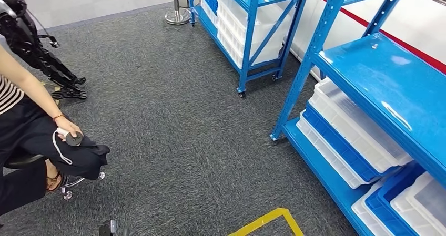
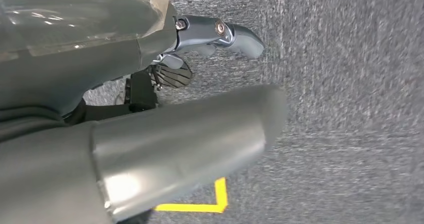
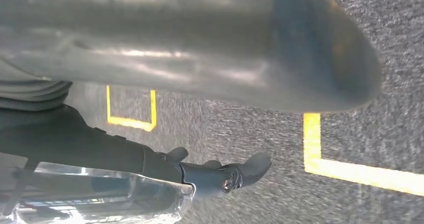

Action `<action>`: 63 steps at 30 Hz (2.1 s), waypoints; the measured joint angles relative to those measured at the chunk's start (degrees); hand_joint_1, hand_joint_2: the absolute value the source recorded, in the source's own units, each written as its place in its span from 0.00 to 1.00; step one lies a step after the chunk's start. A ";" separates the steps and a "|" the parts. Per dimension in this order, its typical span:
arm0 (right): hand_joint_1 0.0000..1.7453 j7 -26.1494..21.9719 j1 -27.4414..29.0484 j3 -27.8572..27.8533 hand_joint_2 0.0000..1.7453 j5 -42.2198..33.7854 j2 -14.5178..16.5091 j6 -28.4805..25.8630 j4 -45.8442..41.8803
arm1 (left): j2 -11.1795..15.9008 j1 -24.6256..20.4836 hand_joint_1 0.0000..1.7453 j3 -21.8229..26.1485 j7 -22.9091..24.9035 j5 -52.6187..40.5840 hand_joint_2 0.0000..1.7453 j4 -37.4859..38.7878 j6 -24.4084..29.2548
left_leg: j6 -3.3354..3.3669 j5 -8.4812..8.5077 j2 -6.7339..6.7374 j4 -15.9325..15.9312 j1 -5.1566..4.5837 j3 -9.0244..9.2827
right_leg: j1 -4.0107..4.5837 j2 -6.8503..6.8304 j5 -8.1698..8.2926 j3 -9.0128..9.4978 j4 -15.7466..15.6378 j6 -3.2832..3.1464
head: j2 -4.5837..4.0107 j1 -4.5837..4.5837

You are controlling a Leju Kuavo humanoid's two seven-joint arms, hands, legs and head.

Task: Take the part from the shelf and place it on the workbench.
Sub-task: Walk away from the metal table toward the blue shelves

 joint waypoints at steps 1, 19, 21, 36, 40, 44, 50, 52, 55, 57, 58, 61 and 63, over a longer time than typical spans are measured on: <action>0.00 0.00 0.07 0.00 0.00 -0.02 -0.01 0.00 0.00 | 0.00 0.05 0.00 0.00 0.00 0.04 0.00 0.00 -0.03 | -0.03 -0.02 0.82 0.02 -0.03 -0.07 | -0.14 -0.29 -0.33 -0.55 1.42 0.38 | 0.00 0.00; 0.00 -0.11 0.26 0.00 0.00 -0.04 -0.03 -0.17 0.00 | -0.15 0.20 0.00 -0.28 -0.20 0.45 0.00 0.00 -0.58 | -2.56 -4.20 -2.57 9.78 0.45 -3.63 | 0.15 3.17 6.46 9.32 -15.56 -1.04 | 0.00 -0.83; 0.00 -0.11 0.15 0.00 0.00 -0.05 0.08 -0.19 0.02 | 0.06 0.14 0.00 -0.28 -0.20 0.45 0.00 0.00 -0.54 | -2.02 -1.34 -5.08 3.01 0.40 -0.51 | 0.32 4.49 6.52 9.22 -15.43 -0.87 | 0.00 -0.81; 0.00 -0.03 0.05 -0.04 0.00 -0.19 -0.01 -0.61 0.13 | 0.13 -0.16 0.00 -0.39 -0.07 0.48 0.00 0.00 -0.43 | -0.72 -0.75 3.70 -0.07 -0.36 0.89 | -0.08 -4.09 4.91 8.22 -13.51 1.99 | 0.00 0.64; 0.00 -0.04 0.00 -0.05 0.00 -0.19 -0.05 -0.62 0.14 | -0.01 -0.45 0.00 -0.50 -0.07 0.48 0.00 -0.01 -0.42 | -2.07 -1.30 5.34 0.10 -0.31 1.46 | 0.18 -3.48 5.95 9.30 -16.04 0.07 | 0.00 0.57; 0.00 -0.04 -0.04 -0.07 0.00 -0.16 -0.04 -0.63 0.15 | -0.05 -0.41 0.00 -0.81 -0.09 0.48 0.00 -0.01 -0.33 | -3.22 -7.27 -0.09 9.23 0.28 -2.21 | -0.38 -0.97 6.62 9.64 -16.36 -1.05 | 0.00 -0.05; 0.00 -0.04 0.21 -0.07 0.00 0.01 0.07 -0.63 0.18 | 0.02 -0.16 0.00 -0.85 -0.07 0.62 0.00 0.00 -0.01 | -2.92 -3.02 -3.19 7.10 0.49 -2.31 | -0.18 3.43 6.66 9.61 -15.96 -1.06 | 0.00 -0.26; 0.00 -0.03 0.07 -0.07 0.00 0.03 0.11 -0.63 0.19 | 0.14 -0.18 0.00 -0.86 -0.06 0.65 0.00 0.00 0.03 | -2.59 -1.00 -5.18 1.79 0.56 0.04 | 0.01 4.69 6.68 9.34 -15.74 -0.72 | 0.00 -0.27; 0.00 0.01 0.16 -0.07 0.00 0.03 0.11 -0.72 0.21 | 0.12 -0.25 0.00 -0.91 -0.01 0.71 0.00 0.00 0.08 | -1.81 -0.72 -4.50 0.80 0.27 0.26 | -0.19 5.92 6.98 8.45 -15.80 0.37 | 0.00 -0.30; 0.00 0.03 0.23 -0.07 0.00 0.01 0.10 -0.83 0.23 | 0.04 -0.36 0.00 -1.01 0.00 0.74 0.00 -0.01 0.11 | -0.89 -0.30 -3.22 0.31 0.35 0.31 | -0.25 4.05 6.14 7.33 -14.30 0.63 | 0.00 -0.09; 0.00 0.03 0.16 -0.07 0.00 -0.02 0.10 -0.88 0.23 | 0.01 -0.36 0.00 -1.09 0.03 0.74 0.00 -0.02 0.11 | -0.50 -0.13 -2.46 0.07 0.41 0.30 | -0.22 2.49 4.82 6.15 -11.86 0.50 | 0.00 0.20; 0.00 0.09 -0.03 -0.07 0.00 -0.07 0.10 -1.02 0.24 | 0.01 -0.16 0.00 -1.28 0.23 0.68 0.00 -0.02 0.22 | -0.08 -0.07 0.07 0.05 0.13 0.01 | -0.30 -0.18 -0.15 0.70 -0.49 0.25 | 0.00 0.85; 0.00 0.16 0.13 -0.08 0.00 -0.08 0.09 -1.12 0.24 | -0.02 -0.18 0.00 -1.37 0.37 0.60 0.00 -0.02 0.28 | -0.11 -0.09 1.59 0.09 0.06 -0.07 | -0.36 -0.50 -0.26 0.50 0.80 0.98 | 0.00 0.90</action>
